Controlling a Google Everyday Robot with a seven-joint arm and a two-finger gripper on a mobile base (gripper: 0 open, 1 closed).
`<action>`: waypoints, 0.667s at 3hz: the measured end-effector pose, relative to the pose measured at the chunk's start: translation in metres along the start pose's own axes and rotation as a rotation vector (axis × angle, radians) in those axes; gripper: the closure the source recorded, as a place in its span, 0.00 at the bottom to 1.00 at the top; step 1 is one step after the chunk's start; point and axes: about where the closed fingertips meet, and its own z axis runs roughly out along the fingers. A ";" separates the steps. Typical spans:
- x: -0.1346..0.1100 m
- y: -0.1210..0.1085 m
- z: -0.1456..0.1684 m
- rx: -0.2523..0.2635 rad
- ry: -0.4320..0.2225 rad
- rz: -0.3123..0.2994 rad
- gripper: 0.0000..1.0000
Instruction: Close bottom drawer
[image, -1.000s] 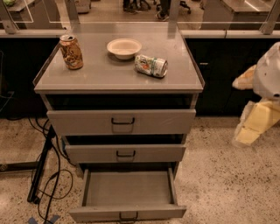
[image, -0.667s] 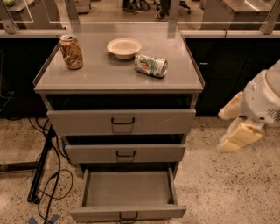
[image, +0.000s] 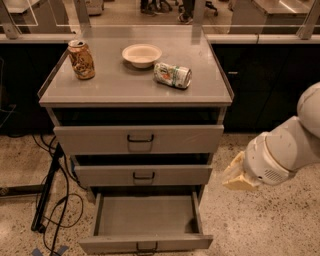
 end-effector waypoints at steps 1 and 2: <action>0.002 0.002 0.006 -0.009 -0.005 0.006 1.00; 0.002 0.002 0.007 -0.009 -0.005 0.006 1.00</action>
Offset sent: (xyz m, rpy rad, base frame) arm -0.0017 0.0018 -0.0065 0.0076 0.0086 -0.0015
